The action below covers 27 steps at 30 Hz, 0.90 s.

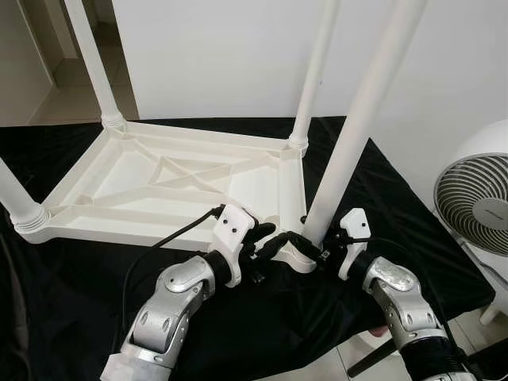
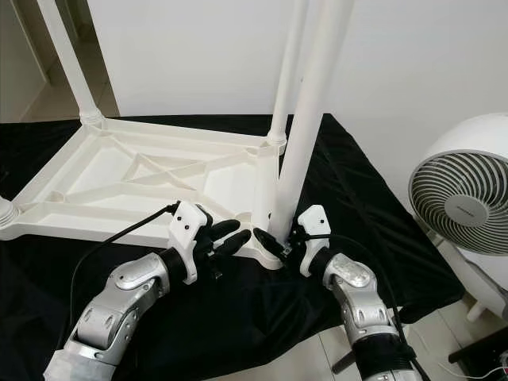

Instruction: Building children table

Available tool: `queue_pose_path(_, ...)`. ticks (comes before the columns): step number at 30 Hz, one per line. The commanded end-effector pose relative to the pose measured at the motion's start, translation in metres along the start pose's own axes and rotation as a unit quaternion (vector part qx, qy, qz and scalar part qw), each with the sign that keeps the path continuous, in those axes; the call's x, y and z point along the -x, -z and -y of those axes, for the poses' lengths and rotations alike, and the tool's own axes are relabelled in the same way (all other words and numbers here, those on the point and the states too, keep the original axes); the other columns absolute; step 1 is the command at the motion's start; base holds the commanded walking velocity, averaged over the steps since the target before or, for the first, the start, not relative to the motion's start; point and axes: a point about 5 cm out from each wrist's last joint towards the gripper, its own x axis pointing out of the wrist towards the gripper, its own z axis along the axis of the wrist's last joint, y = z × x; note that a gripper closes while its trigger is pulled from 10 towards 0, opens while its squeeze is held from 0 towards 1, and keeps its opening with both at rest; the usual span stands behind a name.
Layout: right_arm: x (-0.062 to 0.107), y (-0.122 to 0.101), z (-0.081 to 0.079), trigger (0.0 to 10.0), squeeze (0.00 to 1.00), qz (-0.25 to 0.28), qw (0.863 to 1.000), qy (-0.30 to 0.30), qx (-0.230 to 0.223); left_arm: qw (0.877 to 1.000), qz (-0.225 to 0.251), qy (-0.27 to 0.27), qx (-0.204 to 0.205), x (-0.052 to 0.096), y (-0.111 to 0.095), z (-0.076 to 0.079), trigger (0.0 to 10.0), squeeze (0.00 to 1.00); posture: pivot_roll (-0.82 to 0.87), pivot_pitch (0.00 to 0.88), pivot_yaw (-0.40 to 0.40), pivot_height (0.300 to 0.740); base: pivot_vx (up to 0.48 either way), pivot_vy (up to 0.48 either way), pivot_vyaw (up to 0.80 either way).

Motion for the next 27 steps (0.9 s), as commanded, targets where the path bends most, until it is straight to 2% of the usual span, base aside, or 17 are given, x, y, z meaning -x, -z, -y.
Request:
queue_pose_path(1,0.000,0.005,-0.009,0.0,0.00,-0.010,0.999,-0.044,0.004,1.000,0.002,-0.022,-0.001,-0.001,-0.001,-0.002,10.0,0.00,0.03,0.000,-0.051,0.740,0.000,0.000,0.00)
queue_pose_path(14,0.004,0.008,-0.007,0.0,0.00,-0.009,0.998,-0.054,0.002,1.000,0.003,-0.027,0.004,0.002,0.001,0.001,10.0,0.00,0.03,0.029,-0.076,0.740,0.000,0.000,0.00)
queue_pose_path(21,0.012,0.015,-0.002,0.0,0.00,-0.023,0.999,-0.032,-0.002,0.999,0.000,-0.033,0.015,0.005,0.005,0.007,10.0,0.00,0.05,0.035,-0.073,0.740,0.000,0.000,0.00)
queue_pose_path(22,0.013,0.017,0.000,10.0,0.00,-0.024,1.000,-0.003,-0.005,0.999,-0.002,-0.032,0.014,0.006,0.005,0.007,10.0,0.00,0.04,0.039,-0.073,0.740,0.000,0.000,0.00)
queue_pose_path(25,0.014,0.017,0.000,10.0,0.00,-0.020,1.000,0.017,-0.005,0.999,-0.002,-0.031,0.013,0.007,0.004,0.007,10.0,0.00,0.04,0.039,-0.073,0.740,0.000,0.000,0.00)
queue_pose_path(26,0.014,0.018,0.000,10.0,0.00,-0.016,0.998,0.053,-0.010,0.999,-0.005,-0.031,0.012,0.008,0.005,0.005,10.0,0.00,0.04,0.040,-0.074,0.740,0.000,0.000,0.00)
queue_pose_path(27,0.014,0.018,0.000,10.0,0.00,-0.016,0.998,0.053,-0.010,0.999,-0.005,-0.031,0.012,0.008,0.005,0.005,10.0,0.00,0.04,0.040,-0.074,0.740,0.000,0.000,0.00)
